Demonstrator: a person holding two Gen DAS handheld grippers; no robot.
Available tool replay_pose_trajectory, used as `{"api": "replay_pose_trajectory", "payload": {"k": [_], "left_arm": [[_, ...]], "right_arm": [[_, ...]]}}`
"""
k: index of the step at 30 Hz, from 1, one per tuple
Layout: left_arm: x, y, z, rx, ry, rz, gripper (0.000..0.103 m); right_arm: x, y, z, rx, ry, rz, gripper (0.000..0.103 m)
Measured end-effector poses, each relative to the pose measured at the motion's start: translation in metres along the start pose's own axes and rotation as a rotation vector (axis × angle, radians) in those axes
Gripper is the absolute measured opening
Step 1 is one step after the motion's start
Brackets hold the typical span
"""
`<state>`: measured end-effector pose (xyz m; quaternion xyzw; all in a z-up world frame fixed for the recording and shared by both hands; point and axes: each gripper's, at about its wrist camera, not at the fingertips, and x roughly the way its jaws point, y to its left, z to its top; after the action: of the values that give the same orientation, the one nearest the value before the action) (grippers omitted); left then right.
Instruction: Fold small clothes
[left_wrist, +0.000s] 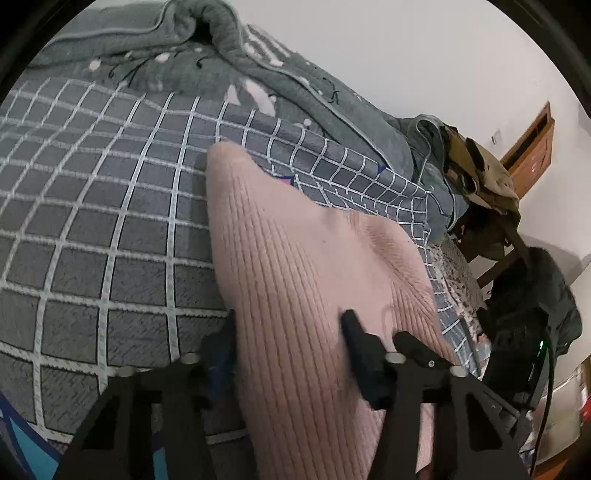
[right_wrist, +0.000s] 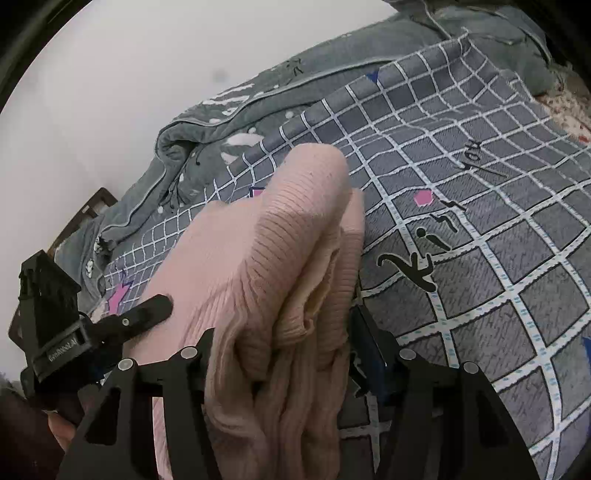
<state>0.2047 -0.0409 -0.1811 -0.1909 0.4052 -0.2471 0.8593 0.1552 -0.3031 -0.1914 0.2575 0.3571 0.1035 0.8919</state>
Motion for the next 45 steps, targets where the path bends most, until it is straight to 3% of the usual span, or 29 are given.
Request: {"api": "replay_pose_trajectory", "payload": {"k": [5,8,12,24,30,33,35,36,40,43,45], "left_arm": [[-0.005,-0.013,-0.002,0.053,-0.065,0.075,0.036],[-0.013,-0.019,-0.002,0.084,-0.106,0.113,0.035],[-0.028,-0.008,0.005,0.063,-0.136,0.113,0.035],[-0.088,0.054,0.017,0.032,-0.213,0.231,0.035],[-0.078,0.074,0.011,0.039,-0.139,0.251,0.042],[-0.087,0.07,0.008,0.098,-0.155,0.279,0.051],[-0.097,0.07,0.006,0.119,-0.189,0.303,0.063],[-0.101,0.072,0.005,0.119,-0.201,0.31,0.064],[-0.11,0.085,0.004,0.076,-0.208,0.291,0.065],[-0.114,0.093,0.003,0.043,-0.205,0.276,0.066],[-0.115,0.095,0.003,0.039,-0.209,0.279,0.067]], "right_arm": [[-0.006,0.012,0.0,-0.033,-0.032,0.019,0.033],[-0.01,0.025,0.001,-0.075,-0.061,0.012,0.03],[-0.01,0.036,0.005,-0.07,-0.07,0.067,0.029],[0.033,0.115,0.005,-0.154,-0.007,0.197,0.029],[0.053,0.128,-0.013,-0.256,0.011,0.086,0.038],[0.042,0.131,-0.011,-0.302,-0.039,0.039,0.04],[0.032,0.134,-0.009,-0.327,-0.095,0.011,0.045],[0.031,0.136,-0.007,-0.333,-0.111,-0.003,0.052],[0.045,0.143,0.0,-0.327,-0.09,-0.027,0.053],[0.052,0.147,-0.007,-0.357,-0.097,-0.057,0.042],[0.05,0.153,-0.009,-0.408,-0.113,-0.066,0.022]]}}
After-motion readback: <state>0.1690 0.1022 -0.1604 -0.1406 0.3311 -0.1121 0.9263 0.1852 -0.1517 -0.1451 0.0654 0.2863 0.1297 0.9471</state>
